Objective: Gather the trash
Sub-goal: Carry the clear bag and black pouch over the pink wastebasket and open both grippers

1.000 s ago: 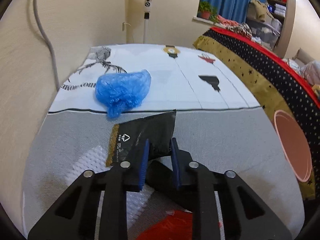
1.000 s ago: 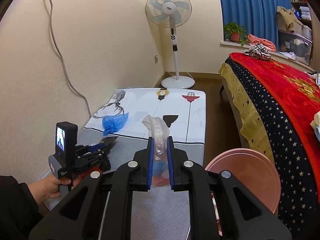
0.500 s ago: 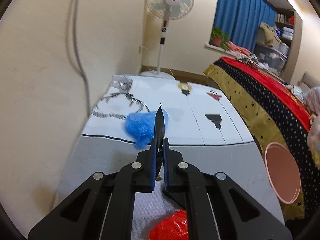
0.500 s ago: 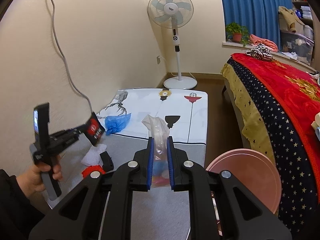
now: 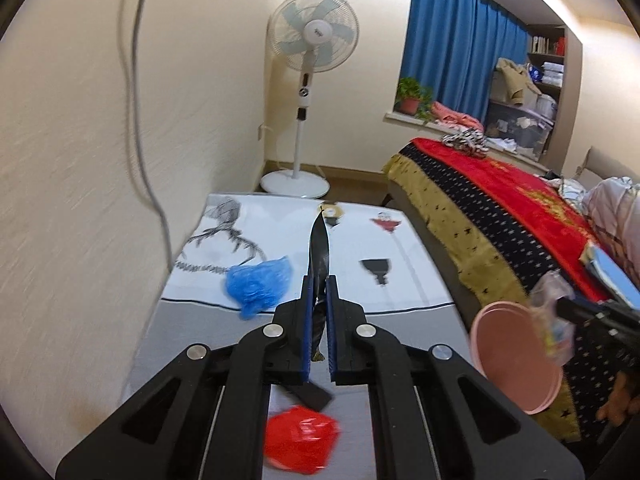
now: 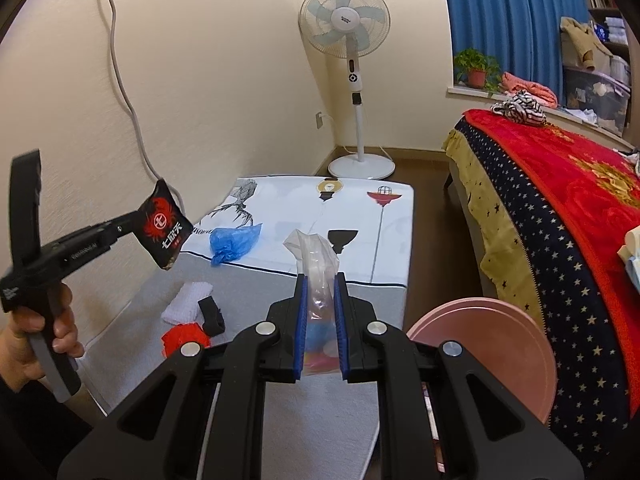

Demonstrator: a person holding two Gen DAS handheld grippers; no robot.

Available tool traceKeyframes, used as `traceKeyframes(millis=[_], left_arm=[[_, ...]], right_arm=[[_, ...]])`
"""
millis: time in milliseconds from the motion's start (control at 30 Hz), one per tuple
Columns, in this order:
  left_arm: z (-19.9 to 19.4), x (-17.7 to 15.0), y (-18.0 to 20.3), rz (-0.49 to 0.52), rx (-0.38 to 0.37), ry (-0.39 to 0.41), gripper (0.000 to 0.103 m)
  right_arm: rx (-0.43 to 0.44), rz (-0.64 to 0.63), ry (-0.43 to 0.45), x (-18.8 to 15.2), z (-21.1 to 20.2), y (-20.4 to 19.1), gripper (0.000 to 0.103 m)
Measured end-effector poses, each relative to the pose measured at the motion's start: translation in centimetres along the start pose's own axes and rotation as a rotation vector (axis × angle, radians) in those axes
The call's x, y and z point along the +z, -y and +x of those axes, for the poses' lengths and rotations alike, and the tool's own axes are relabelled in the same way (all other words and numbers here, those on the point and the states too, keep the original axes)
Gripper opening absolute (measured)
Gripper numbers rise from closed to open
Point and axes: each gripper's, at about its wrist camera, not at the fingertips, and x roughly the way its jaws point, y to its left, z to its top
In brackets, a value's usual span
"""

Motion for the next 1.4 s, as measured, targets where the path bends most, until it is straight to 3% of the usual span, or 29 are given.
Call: traceKeyframes(millis=[267,667,833,1167,1333,1400], left_arm=[[0.6,-0.3,7.8,0.051,-0.105,-0.005,0.006],[6.2,-3.3,21.0,0.142,-0.297,-0.118,0.006],[8.2,-4.4,23.9,0.178,-0.321,-0.159,0.006],[10.3,-5.5,25.3,0.171,-0.353,-0.201,0.006],[11.1,-6.1,25.9,0.177,-0.345,-0.215,0.013],[11.2,-6.3,26.0,0.190,-0.334,-0.221,0.036]], right_arm=[[-0.065,0.059,0.036,-0.2,-2.6,5.1,0.013],[-0.166,0.211,-0.008,-2.2,-3.3,14.3,0.013],[-0.184,0.225,-0.051,-2.8,-2.1,16.1,0.013],[-0.254,0.242,-0.116,-4.3,-0.6,18.2,0.014],[-0.284,0.243,-0.170,-5.1,0.4,18.7,0.022],[-0.312,0.248,-0.199,-5.4,0.9,18.8,0.047]])
